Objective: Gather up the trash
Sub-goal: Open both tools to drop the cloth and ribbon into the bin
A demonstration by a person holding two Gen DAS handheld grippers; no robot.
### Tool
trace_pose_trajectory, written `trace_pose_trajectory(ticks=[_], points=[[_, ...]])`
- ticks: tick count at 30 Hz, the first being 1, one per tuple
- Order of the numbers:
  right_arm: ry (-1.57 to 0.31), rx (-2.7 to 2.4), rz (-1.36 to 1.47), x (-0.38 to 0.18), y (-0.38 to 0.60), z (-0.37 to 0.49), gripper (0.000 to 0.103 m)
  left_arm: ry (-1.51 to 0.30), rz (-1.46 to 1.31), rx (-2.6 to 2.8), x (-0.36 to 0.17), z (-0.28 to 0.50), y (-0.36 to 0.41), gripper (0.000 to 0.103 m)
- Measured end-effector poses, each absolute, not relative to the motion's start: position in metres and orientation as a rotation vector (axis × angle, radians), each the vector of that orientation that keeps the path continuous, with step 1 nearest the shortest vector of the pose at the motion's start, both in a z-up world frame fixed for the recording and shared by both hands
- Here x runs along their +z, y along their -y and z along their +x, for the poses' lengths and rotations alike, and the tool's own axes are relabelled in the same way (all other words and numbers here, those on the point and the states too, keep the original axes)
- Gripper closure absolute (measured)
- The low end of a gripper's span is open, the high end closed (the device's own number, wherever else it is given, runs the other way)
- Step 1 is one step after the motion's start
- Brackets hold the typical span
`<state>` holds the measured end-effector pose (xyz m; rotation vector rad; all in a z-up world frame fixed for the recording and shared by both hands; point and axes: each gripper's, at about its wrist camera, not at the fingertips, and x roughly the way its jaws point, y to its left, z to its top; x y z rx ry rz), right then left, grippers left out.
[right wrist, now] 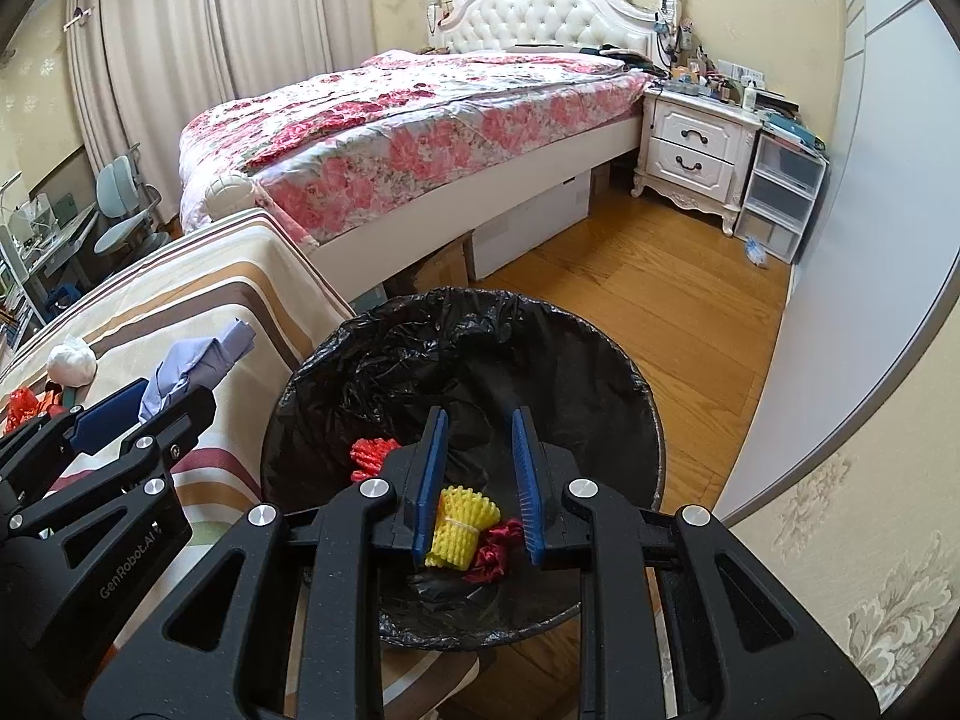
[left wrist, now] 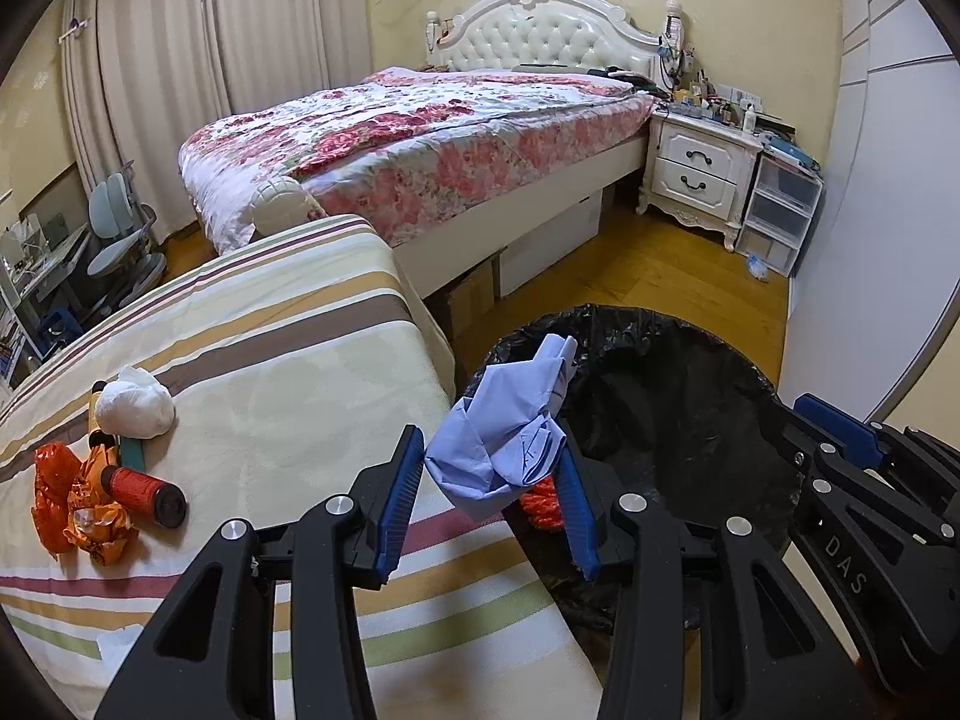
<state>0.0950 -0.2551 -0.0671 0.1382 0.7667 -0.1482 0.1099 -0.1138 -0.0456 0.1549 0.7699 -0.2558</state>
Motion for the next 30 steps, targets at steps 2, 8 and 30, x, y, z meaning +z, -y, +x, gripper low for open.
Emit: trace_pose_trajectory(ticks=[2,8,30], points=[[-0.767,-0.150,0.140,-0.067,0.256,0.095,0.081,-0.765,0.157,-0.252,-0.045,0.110,0.115,0.059],[-0.760,-0.158,0.145,-0.067,0.258,0.095,0.079,-0.743,0.165,-0.244,-0.043,0.114,0.116,0.041],[-0.766,-0.107,0.138,-0.063,0.227,0.077,0.066,-0.755,0.165,-0.167,-0.031,0.085,0.075,0.033]])
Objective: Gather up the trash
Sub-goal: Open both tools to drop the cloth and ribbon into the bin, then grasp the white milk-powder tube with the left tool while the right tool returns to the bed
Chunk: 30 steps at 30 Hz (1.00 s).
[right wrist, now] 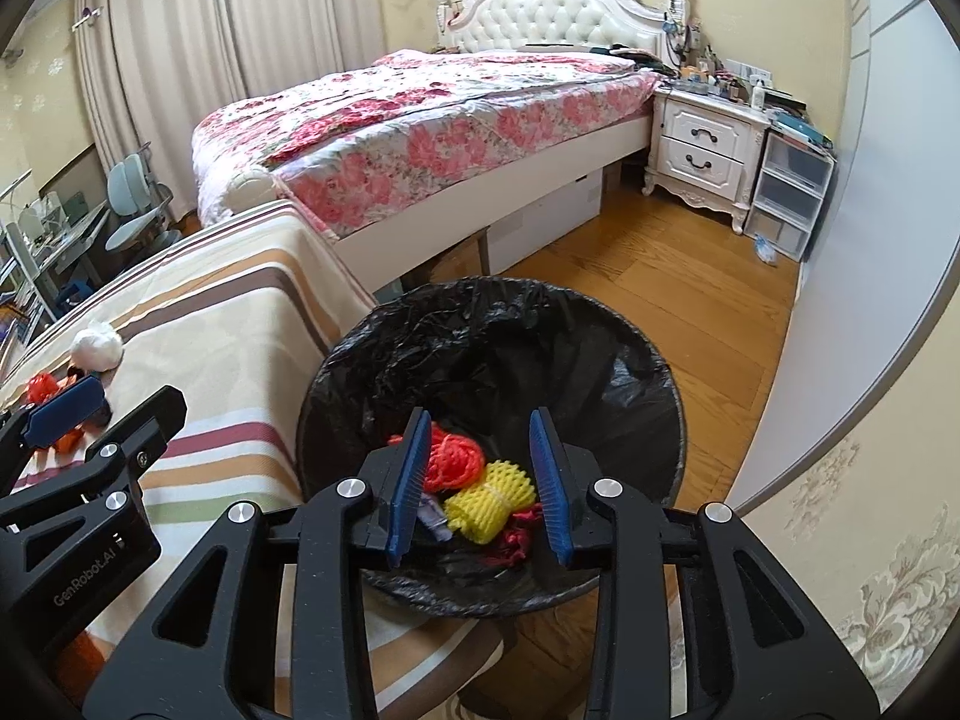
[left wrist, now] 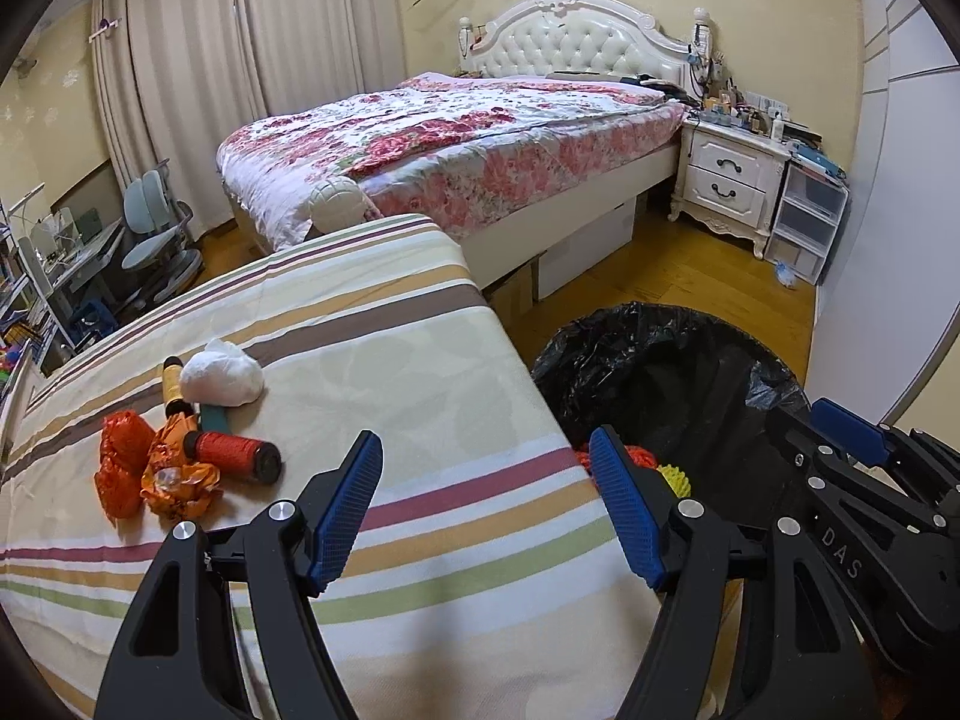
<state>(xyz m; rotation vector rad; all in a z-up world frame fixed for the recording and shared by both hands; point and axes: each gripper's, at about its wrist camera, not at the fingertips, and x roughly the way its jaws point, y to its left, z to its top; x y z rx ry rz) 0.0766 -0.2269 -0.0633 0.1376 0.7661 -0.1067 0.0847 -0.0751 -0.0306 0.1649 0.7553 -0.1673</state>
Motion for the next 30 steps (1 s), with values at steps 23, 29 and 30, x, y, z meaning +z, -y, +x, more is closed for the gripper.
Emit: trace_pose_trajectory(ticks=[23,29,30], points=[[-0.773,0.021,0.081,-0.062,0.155,0.034,0.052,-0.834,0.136,0.068,-0.045,0.021,-0.033,0.030],[-0.786,0.043,0.070,-0.065,0.142,0.034,0.051,-0.889,0.127,0.048,-0.063,0.016,-0.050,0.050],[-0.789,0.047,0.068,-0.066,0.140,0.035,0.051,-0.897,0.124,0.044,-0.065,0.017,-0.053,0.055]])
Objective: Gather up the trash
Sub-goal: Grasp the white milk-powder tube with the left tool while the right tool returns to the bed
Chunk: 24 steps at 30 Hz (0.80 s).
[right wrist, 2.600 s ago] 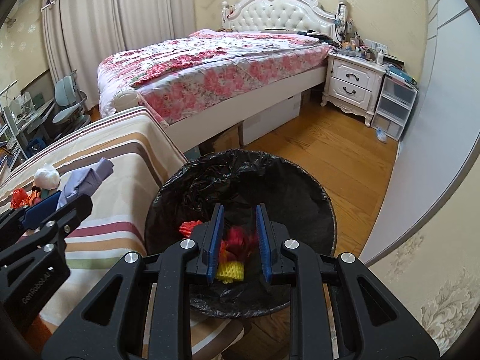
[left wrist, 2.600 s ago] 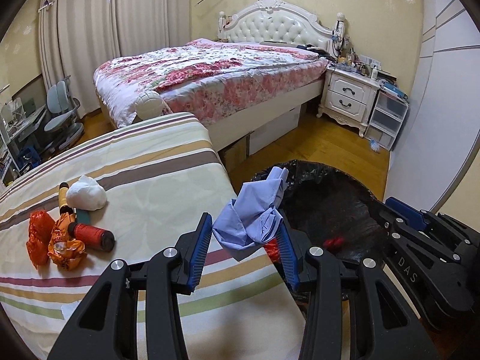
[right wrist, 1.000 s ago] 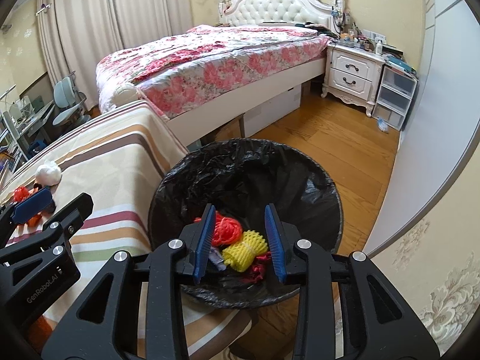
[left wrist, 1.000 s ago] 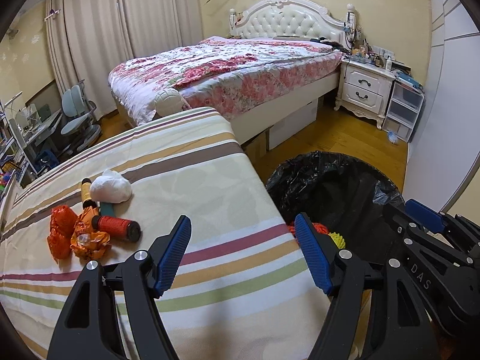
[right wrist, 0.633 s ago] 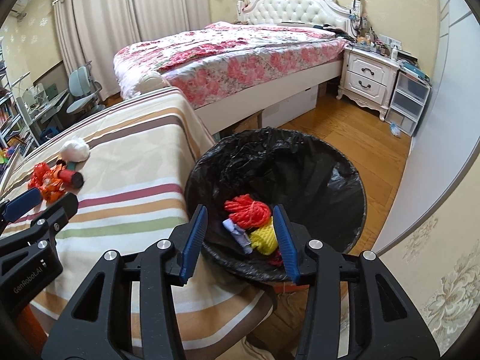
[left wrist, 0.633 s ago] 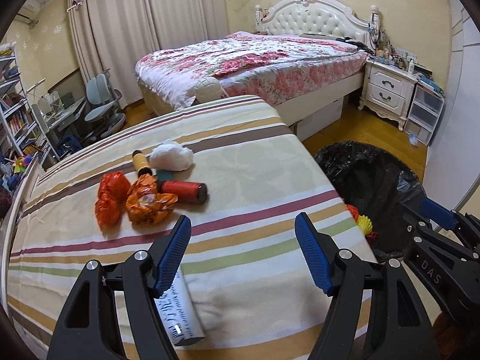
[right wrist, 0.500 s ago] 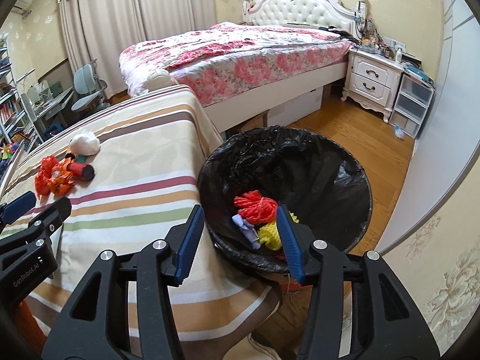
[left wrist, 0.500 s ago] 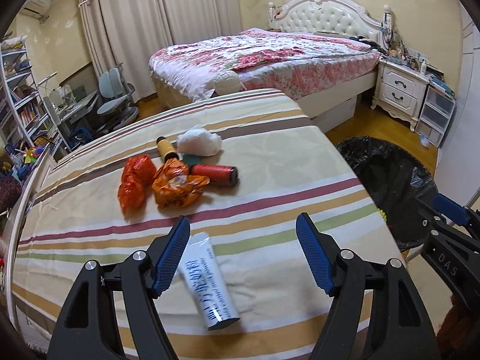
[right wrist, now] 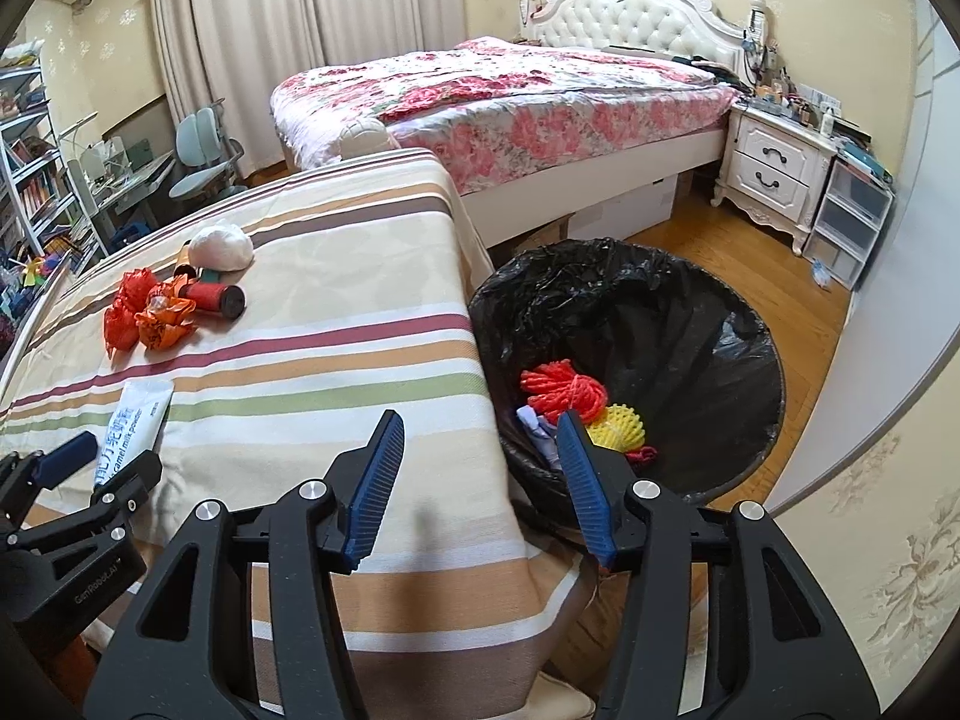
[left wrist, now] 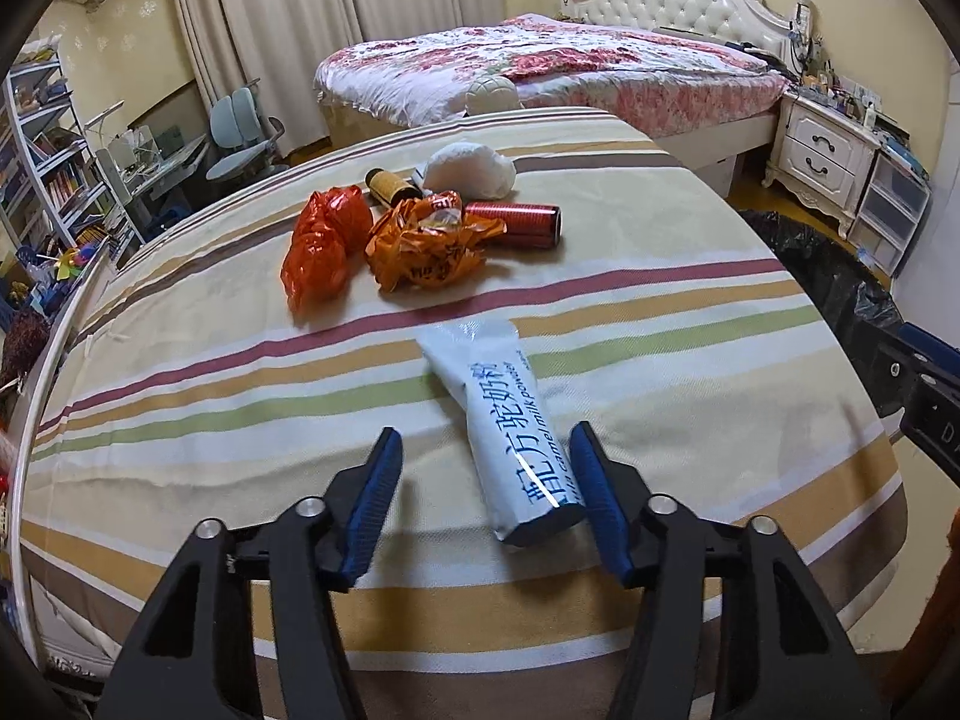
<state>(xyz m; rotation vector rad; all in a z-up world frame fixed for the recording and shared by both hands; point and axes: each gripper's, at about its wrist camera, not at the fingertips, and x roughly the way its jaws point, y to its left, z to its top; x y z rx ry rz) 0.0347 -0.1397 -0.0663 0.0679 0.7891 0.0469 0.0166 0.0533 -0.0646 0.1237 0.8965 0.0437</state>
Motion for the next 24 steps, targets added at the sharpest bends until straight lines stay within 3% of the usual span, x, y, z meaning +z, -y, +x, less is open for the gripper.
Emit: trace_pose_trajectory(ticks=[2,4,16,18,24], points=[[-0.793,0.054,0.064,-0.068,0.137,0.036,0.051,-0.892,0.106,0.022,-0.065,0.016,-0.059,0.069],[-0.799,0.064,0.059,-0.070,0.132,0.037,0.051,-0.887,0.106,0.024,-0.065,0.015,-0.065,0.076],[-0.843,0.193,0.010,-0.080,0.076,0.056,0.051,-0.858,0.071,0.121,-0.065,0.011,-0.123,0.078],[-0.841,0.206,-0.020,-0.080,0.062,0.062,0.045,-0.859,0.058,0.145,-0.065,0.012,-0.138,0.078],[-0.854,0.255,-0.065,-0.074,0.036,0.078,0.045,-0.878,0.015,0.181,-0.063,0.026,-0.171,0.079]])
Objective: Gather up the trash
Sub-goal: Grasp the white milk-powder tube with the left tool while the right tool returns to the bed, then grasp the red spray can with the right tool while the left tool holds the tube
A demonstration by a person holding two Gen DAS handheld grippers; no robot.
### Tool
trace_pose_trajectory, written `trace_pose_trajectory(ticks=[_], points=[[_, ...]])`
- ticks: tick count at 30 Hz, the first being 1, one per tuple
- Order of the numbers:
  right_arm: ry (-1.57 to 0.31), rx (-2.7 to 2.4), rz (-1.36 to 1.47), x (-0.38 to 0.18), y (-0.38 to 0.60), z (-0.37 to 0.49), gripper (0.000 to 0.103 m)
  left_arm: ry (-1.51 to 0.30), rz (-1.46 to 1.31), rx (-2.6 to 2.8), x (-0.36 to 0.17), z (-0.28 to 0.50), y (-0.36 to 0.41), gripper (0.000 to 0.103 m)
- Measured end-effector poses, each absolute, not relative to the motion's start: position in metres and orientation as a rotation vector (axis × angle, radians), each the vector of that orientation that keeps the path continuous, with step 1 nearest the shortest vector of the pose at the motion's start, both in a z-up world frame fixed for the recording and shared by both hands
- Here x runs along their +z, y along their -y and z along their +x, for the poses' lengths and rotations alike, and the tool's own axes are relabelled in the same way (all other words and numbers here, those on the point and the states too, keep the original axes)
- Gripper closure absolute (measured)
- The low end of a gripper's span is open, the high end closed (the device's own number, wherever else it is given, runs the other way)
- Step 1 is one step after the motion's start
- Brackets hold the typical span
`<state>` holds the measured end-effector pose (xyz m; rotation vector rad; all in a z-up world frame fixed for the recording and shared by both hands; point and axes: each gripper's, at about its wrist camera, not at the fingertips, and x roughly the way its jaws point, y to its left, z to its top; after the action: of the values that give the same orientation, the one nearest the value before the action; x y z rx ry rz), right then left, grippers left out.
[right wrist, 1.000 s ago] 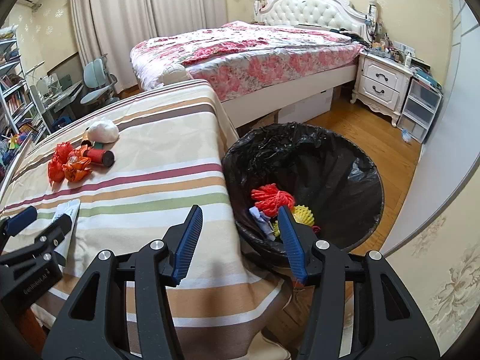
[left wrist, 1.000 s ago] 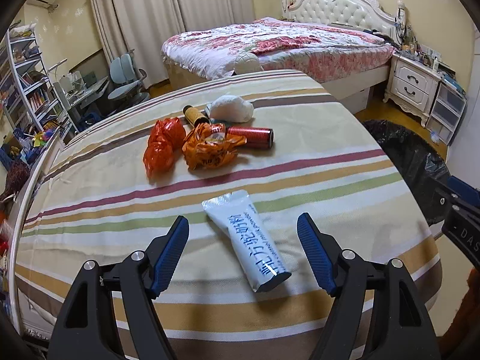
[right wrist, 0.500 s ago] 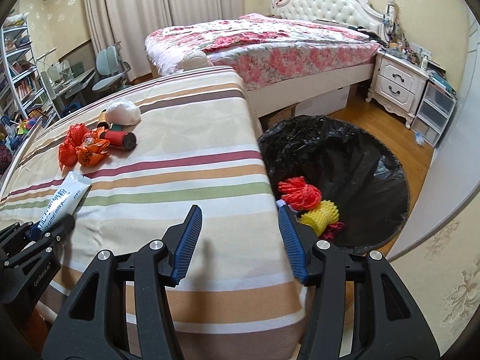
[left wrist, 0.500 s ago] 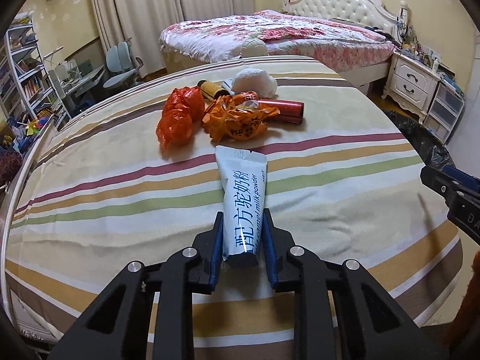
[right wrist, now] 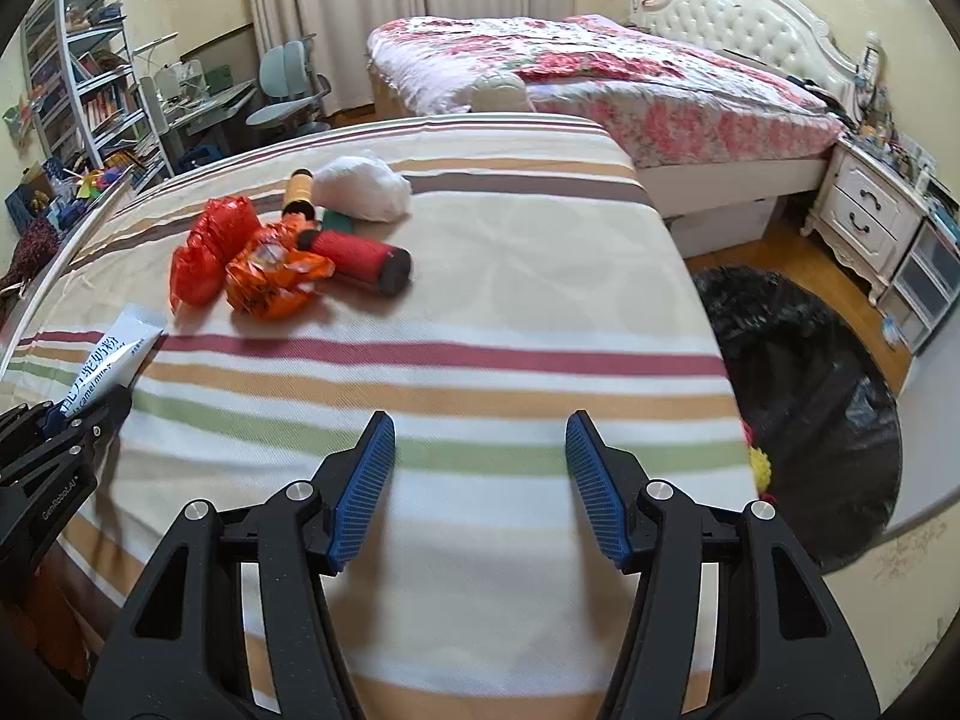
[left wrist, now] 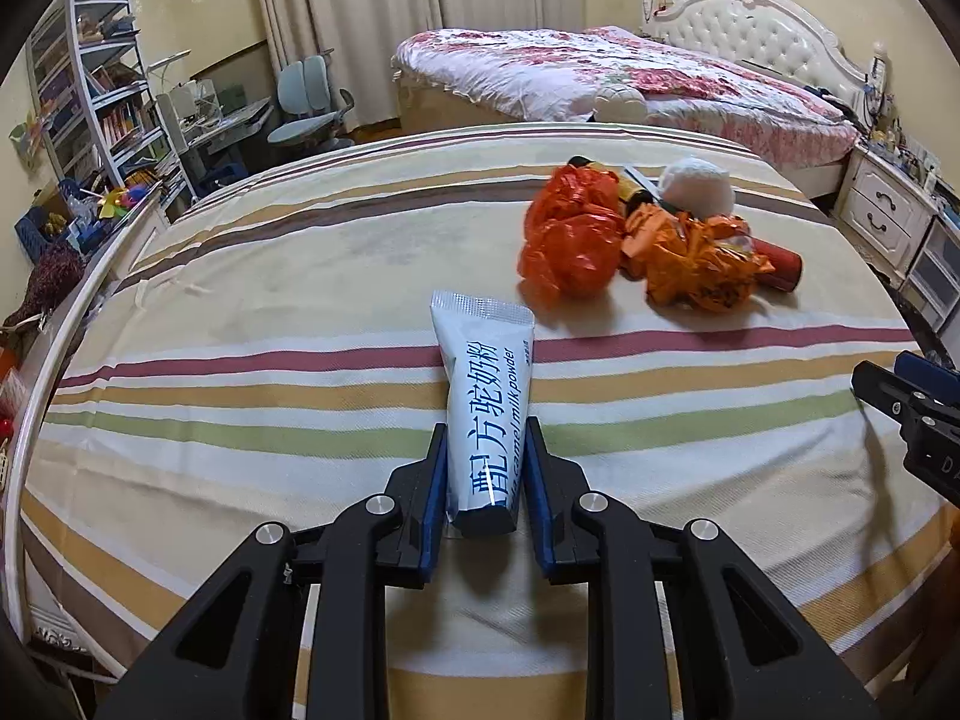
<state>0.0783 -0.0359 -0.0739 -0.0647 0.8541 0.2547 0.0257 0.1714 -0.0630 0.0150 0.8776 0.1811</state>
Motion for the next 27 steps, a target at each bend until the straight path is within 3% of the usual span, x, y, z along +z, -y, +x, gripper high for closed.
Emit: trace_pose_trajectory(ticks=[18,20,23,27], points=[[-0.874,0.306,-0.163,-0.074,-0.027,0.135,0.045,-0.890,0.001,0.271,-0.062,0.077,-0.238,0.079],[-0.873,0.313,-0.165,-0.073,-0.029,0.137,0.050,-0.889,0.000,0.269,-0.062,0.078,-0.240,0.079],[-0.867,0.313,-0.170,-0.072,-0.030,0.135,0.066,-0.886,0.001,0.267,-0.063,0.077,-0.240,0.079],[-0.864,0.306,-0.159,-0.072,-0.026,0.127,0.072,-0.881,0.005,0.267,-0.063,0.076,-0.239,0.079]])
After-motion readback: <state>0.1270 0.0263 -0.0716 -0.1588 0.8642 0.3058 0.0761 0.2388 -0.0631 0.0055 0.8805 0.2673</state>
